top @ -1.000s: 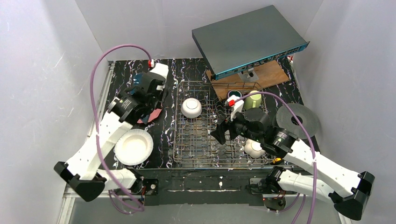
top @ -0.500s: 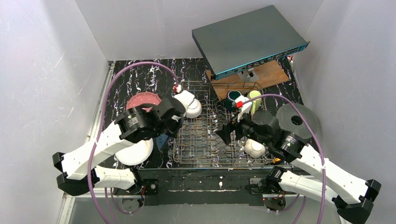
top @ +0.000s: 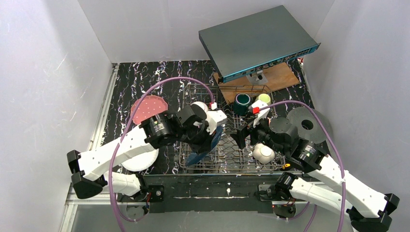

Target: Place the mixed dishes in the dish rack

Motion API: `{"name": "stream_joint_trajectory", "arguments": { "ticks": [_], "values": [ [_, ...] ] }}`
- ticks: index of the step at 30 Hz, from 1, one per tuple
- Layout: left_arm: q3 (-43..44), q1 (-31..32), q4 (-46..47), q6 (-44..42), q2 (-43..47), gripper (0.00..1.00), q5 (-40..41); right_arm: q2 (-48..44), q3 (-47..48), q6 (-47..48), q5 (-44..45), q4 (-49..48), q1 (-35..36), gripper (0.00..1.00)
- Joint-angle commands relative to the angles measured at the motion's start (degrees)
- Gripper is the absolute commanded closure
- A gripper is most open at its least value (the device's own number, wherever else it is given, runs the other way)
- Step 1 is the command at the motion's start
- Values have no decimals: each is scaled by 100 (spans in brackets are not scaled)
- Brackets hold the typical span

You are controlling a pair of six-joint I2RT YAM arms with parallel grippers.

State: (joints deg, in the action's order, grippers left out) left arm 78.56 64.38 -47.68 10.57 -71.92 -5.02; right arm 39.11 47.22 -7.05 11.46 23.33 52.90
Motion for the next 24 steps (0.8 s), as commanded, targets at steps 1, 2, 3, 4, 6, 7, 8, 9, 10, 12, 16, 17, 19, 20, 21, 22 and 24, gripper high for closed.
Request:
{"name": "stream_joint_trajectory", "arguments": {
  "ticks": [1, 2, 3, 4, 6, 7, 8, 9, 10, 12, 16, 17, 19, 20, 21, 22, 24],
  "values": [
    [-26, -602, 966, -219, 0, 100, -1624, -77, 77, 184, -34, -77, 14, 2],
    [-74, -769, 1087, -195, -15, 100, -1954, -79, 49, 194, -60, -100, 4, 2],
    [-97, -894, 1208, -186, -41, 100, -2298, -94, 38, 162, -59, -115, 11, 2],
    [-109, -1014, 1327, -182, -71, 100, -2638, -135, 21, 118, -77, -143, 12, 2],
    [-121, -1163, 1581, -193, -195, 100, -3202, -208, 0, 43, -179, -225, 5, 2],
    [-114, -1226, 1680, -214, -270, 100, -3486, -233, -7, 8, -219, -265, 9, 2],
    [-121, -1297, 1765, -221, -360, 100, -3800, -258, -11, -10, -245, -289, 15, 2],
    [-100, -1370, 1808, -233, -451, 100, -4036, -273, -11, -16, -250, -296, 10, 2],
    [-57, -1426, 1805, -287, -567, 100, -4242, -280, -4, -20, -248, -289, 9, 2],
    [4, -1527, 1776, -426, -760, 100, -4679, -284, 26, -18, -217, -225, 7, 2],
    [138, -1627, 1673, -715, -1209, 100, -5480, -417, 50, -28, -201, -111, 9, 2],
    [228, -1657, 1574, -798, -1344, 100, -5599, -466, 49, -28, -192, -105, 9, 2],
    [448, -1749, 1452, -878, -1661, 100, -5869, -549, 50, -26, -161, -101, 9, 2],
    [561, -1776, 1379, -926, -1829, 100, -5954, -587, 38, -28, -156, -101, 9, 2],
    [693, -1790, 1288, -999, -2046, 100, -6057, -611, 41, -29, -162, -101, 9, 2],
    [833, -1809, 1166, -1029, -2146, 100, -6127, -617, 41, -30, -164, -101, 9, 2],
    [1105, -1816, 896, -1322, -2429, 100, -6336, -624, 46, -41, -176, -80, 9, 2]
  ]
}}
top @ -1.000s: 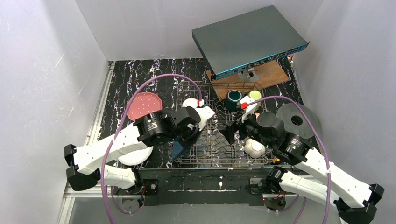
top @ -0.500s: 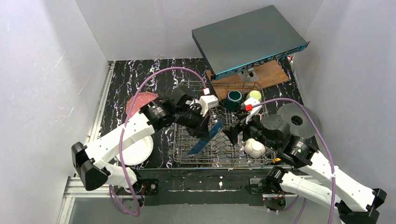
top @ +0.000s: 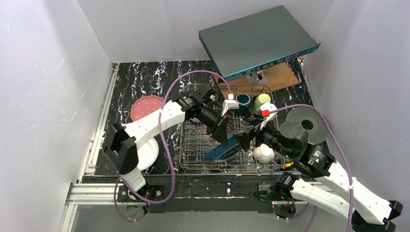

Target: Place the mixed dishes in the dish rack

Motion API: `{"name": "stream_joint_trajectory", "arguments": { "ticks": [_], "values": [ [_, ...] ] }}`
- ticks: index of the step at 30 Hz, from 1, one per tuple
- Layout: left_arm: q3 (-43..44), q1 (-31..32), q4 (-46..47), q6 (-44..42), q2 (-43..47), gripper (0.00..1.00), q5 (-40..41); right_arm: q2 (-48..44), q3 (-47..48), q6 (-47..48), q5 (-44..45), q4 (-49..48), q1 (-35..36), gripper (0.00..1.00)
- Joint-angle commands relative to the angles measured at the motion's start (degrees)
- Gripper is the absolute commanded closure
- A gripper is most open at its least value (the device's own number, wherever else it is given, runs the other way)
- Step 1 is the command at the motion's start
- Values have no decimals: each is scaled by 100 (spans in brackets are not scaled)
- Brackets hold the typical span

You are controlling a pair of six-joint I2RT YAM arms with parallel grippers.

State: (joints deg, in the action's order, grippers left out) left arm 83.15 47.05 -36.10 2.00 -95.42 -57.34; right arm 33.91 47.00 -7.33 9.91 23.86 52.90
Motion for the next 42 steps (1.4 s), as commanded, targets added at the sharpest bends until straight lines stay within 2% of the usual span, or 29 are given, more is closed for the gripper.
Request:
{"name": "stream_joint_trajectory", "arguments": {
  "ticks": [1, 6, 9, 18, 22, 34, 42],
  "values": [
    [799, -87, -450, -621, -257, 100, -1194, -102, 64, -11, -21, -121, 9, 2],
    [1339, -149, -1672, -1465, -816, 100, -1560, -129, 24, -24, -31, -126, 9, 2],
    [1480, -162, -2015, -1770, -1018, 100, -1714, -129, 15, -23, -40, -140, 7, 2],
    [1437, -165, -1922, -1630, -1282, 100, -2143, -14, 15, -45, -137, -251, 9, 2],
    [1649, -169, -2398, -2011, -1502, 100, -2230, 24, 30, -78, -164, -237, 9, 2],
    [2015, -146, -2256, -1840, -1968, 100, -1997, 33, 45, -64, -163, -221, 5, 2],
    [2327, -112, -3058, -2452, -2390, 100, -1726, -42, 3, -49, -96, -175, 6, 2]
  ]
}}
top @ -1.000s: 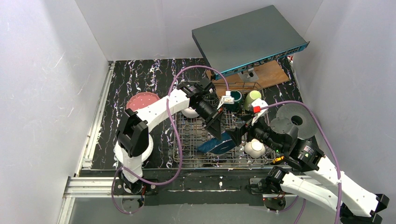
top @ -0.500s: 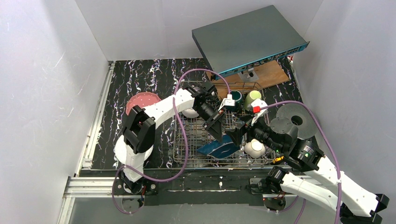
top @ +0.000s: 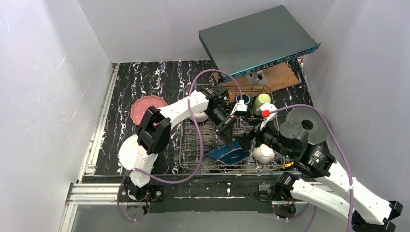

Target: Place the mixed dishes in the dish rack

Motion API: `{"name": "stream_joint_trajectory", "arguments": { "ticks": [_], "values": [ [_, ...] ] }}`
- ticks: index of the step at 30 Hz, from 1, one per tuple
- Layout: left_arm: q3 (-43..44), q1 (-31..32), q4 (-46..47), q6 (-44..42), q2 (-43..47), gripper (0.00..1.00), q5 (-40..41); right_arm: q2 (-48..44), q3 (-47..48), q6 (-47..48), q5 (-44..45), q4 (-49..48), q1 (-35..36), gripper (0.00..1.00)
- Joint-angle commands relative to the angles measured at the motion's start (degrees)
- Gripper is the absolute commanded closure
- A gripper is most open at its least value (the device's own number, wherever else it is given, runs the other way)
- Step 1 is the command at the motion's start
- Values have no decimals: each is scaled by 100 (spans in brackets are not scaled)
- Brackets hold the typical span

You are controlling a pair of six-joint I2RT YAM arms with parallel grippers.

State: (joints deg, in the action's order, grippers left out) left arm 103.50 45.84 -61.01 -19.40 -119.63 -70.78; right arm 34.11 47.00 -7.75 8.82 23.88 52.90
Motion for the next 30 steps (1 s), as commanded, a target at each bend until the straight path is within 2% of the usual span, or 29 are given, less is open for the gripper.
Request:
{"name": "stream_joint_trajectory", "arguments": {
  "ticks": [1, 7, 12, 17, 20, 24, 30],
  "values": [
    [279, 11, -568, -323, 11, 100, -339, -55, -6, -13, -14, -195, 8, 2],
    [128, 79, -511, -372, 35, 100, 176, 52, 32, -18, -64, -234, 9, 2],
    [-86, 80, -363, -322, 164, 85, 532, 52, 37, 1, -64, -234, 7, 1],
    [-140, 75, -335, -285, 181, 62, 685, 99, 80, 5, -79, -220, 7, 2],
    [-165, 74, -310, -249, 265, 52, 712, 119, 89, 10, -105, -225, 9, 2],
    [-326, 79, -103, -70, 507, 45, 843, 157, 103, 5, -122, -255, 9, 2],
    [-774, 98, 405, 338, 1083, 42, 999, 211, 118, 6, -174, -301, 9, 2]
  ]
}}
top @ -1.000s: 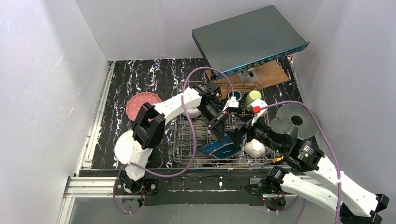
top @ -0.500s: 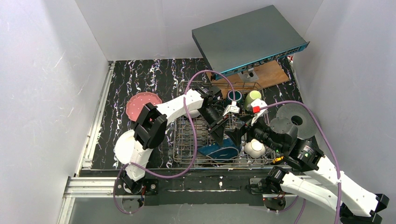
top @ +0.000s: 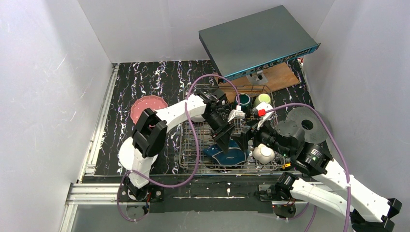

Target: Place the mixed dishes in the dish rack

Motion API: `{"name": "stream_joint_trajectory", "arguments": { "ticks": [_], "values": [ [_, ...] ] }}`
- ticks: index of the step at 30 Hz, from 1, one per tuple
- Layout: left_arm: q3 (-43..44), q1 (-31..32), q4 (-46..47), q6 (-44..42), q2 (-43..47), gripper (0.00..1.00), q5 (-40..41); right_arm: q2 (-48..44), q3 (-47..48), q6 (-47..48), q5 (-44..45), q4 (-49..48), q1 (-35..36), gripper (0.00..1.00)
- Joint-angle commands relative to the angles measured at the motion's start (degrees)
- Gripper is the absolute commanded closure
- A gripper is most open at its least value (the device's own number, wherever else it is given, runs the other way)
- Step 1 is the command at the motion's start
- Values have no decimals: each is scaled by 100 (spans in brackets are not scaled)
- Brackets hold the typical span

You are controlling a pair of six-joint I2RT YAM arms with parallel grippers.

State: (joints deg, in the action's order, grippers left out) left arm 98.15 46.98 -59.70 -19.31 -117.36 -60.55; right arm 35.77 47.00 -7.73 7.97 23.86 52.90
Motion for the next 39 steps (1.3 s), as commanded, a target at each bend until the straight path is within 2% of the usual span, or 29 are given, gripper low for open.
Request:
{"name": "stream_joint_trajectory", "arguments": {
  "ticks": [1, 7, 13, 20, 29, 39],
  "values": [
    [-286, 3, 366, 410, 926, 41, -25, 53, 110, 1, -91, -310, 7, 2],
    [-391, 368, 561, 670, 1106, 42, 212, 27, 72, -71, -118, -329, 9, 2],
    [-1154, 584, 1305, 1156, 1522, 42, 567, -155, 5, -123, -38, -294, 9, 2],
    [-1645, 672, 1709, 1458, 1842, 44, 908, -220, -5, -138, -11, -311, 3, 2],
    [-1585, 575, 1783, 1567, 1969, 32, 1217, -178, 2, -168, -44, -355, 9, 2],
    [-1519, 192, 1781, 1718, 2290, 19, 1414, -172, -20, -160, -11, -378, 1, 2]
  ]
}}
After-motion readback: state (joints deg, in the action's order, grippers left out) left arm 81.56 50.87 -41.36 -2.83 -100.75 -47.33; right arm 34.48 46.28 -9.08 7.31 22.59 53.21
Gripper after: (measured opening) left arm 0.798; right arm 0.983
